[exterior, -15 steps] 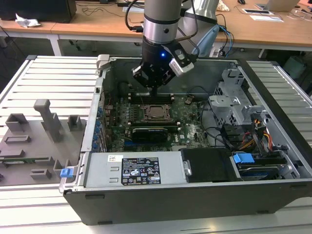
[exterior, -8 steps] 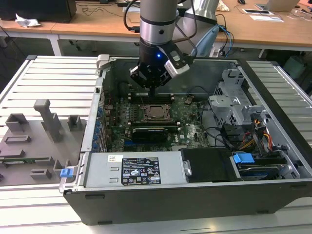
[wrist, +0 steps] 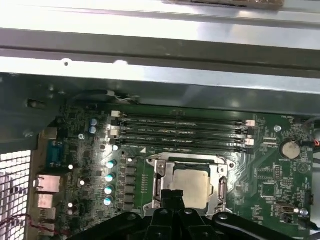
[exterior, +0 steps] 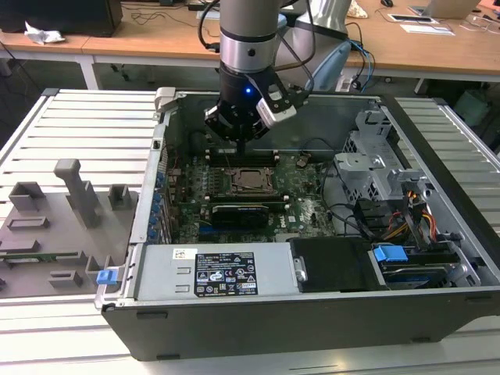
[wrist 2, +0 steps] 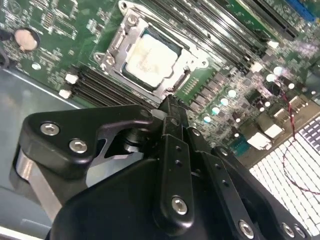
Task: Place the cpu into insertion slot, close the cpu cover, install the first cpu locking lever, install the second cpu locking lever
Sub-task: 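Install the first cpu locking lever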
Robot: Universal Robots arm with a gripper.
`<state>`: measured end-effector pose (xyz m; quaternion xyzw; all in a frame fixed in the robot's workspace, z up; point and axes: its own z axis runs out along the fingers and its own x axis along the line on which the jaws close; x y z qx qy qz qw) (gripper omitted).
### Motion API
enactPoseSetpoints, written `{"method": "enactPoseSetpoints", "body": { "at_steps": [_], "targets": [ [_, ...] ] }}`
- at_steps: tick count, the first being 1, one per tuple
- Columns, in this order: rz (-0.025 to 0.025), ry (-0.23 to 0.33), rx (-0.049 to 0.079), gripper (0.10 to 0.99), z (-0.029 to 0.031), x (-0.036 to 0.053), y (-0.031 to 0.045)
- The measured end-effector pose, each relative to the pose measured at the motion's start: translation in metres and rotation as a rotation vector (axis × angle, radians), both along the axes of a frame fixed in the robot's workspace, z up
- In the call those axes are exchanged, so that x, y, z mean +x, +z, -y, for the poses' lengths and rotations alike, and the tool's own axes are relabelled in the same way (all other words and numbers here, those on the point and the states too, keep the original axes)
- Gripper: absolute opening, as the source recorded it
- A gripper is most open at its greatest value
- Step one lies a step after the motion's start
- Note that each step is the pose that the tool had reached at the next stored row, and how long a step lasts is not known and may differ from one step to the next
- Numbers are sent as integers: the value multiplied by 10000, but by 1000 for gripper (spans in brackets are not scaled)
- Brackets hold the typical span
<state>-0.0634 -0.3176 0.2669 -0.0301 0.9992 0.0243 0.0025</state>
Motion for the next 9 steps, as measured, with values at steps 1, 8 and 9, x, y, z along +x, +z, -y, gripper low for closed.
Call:
{"method": "enactPoseSetpoints", "body": {
  "at_steps": [1,8,9],
  "targets": [
    [10,2,5,106,0,-25,-1],
    [79,1,14,106,0,-239,-7],
    [89,2,14,106,0,-264,-8]
  ]
}}
